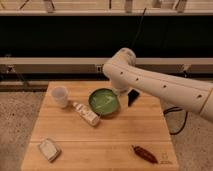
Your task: Move the arm in a circular motion
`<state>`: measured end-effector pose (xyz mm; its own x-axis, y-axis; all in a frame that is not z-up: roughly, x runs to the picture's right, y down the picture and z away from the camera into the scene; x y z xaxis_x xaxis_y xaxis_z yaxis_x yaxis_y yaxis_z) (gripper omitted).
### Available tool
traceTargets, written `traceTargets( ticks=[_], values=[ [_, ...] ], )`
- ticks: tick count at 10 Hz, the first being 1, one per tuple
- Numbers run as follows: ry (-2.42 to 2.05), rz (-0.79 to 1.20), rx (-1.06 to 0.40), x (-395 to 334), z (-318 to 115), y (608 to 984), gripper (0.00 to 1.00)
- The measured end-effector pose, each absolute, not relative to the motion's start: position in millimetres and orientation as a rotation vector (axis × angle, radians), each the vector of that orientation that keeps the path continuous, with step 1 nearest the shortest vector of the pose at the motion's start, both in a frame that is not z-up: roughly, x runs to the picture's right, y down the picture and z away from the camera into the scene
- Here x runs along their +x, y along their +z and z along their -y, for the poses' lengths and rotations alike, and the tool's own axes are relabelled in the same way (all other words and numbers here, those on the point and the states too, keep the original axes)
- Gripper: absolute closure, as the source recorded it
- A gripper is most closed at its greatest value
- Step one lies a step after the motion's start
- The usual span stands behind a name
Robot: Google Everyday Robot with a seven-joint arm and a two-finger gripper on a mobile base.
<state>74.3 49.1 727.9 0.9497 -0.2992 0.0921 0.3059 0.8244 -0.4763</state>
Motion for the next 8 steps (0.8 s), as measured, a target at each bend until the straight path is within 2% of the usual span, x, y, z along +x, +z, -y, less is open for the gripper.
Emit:
traceTargets(
  ticks=[4,8],
  values=[
    [-0.334,0.042,-0.515,32.2,-80.1,700.9,0.20],
    [-0.311,0.055,-0.524,55.3,-91.1,692.7,0.20]
  ],
)
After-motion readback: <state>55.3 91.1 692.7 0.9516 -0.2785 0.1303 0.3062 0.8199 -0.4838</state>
